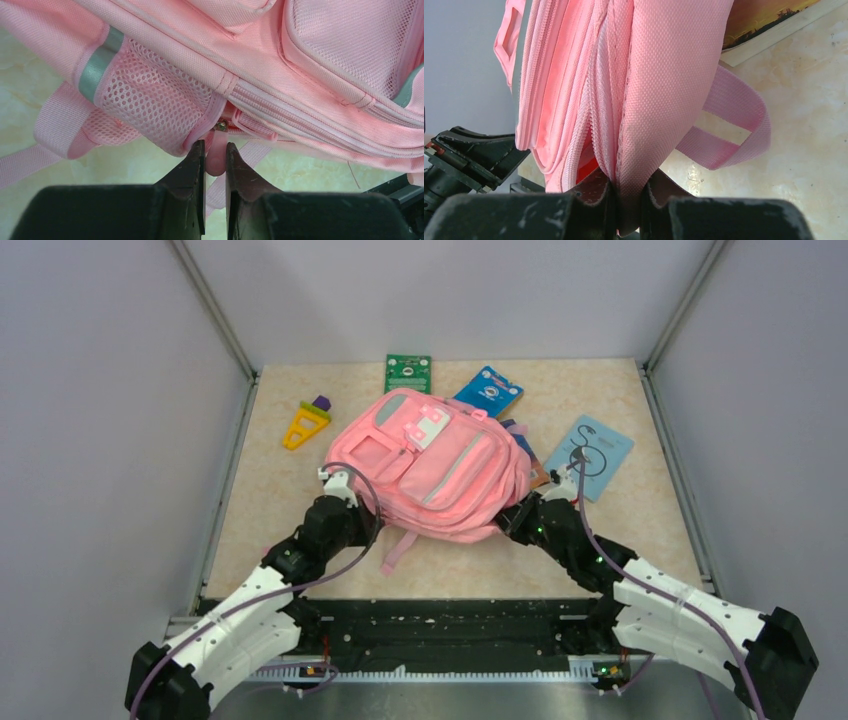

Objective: Pack the student bag
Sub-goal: Unzip the student bag at the center of the board.

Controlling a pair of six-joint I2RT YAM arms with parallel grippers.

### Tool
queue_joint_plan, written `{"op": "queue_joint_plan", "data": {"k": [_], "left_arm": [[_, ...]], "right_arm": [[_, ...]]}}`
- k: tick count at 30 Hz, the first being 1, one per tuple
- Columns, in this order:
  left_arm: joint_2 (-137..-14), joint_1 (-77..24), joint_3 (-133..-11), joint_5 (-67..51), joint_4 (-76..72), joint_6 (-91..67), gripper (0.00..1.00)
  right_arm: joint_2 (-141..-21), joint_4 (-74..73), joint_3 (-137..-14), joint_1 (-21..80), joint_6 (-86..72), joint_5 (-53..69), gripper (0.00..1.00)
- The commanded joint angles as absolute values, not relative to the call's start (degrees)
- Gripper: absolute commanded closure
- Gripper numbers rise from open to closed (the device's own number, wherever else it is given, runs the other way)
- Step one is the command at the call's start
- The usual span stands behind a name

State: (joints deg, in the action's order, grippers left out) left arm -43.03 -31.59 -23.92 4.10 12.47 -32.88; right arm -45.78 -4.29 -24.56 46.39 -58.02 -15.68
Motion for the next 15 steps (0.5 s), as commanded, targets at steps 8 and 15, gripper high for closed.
{"op": "queue_joint_plan", "data": {"k": [8, 15], "left_arm": [[-40.2, -31.5, -26.8, -4.1, 9.9, -23.7, 0.40], [-42.7, -43.2, -33.2, 0.2, 6.2, -18.8, 0.33]], "right_arm": [[-45.7, 1.1, -25.9, 46.4, -54.7, -21.3, 0.88], [-44.5, -3.8, -25.3, 46.4, -53.6, -23.9, 0.41]]}}
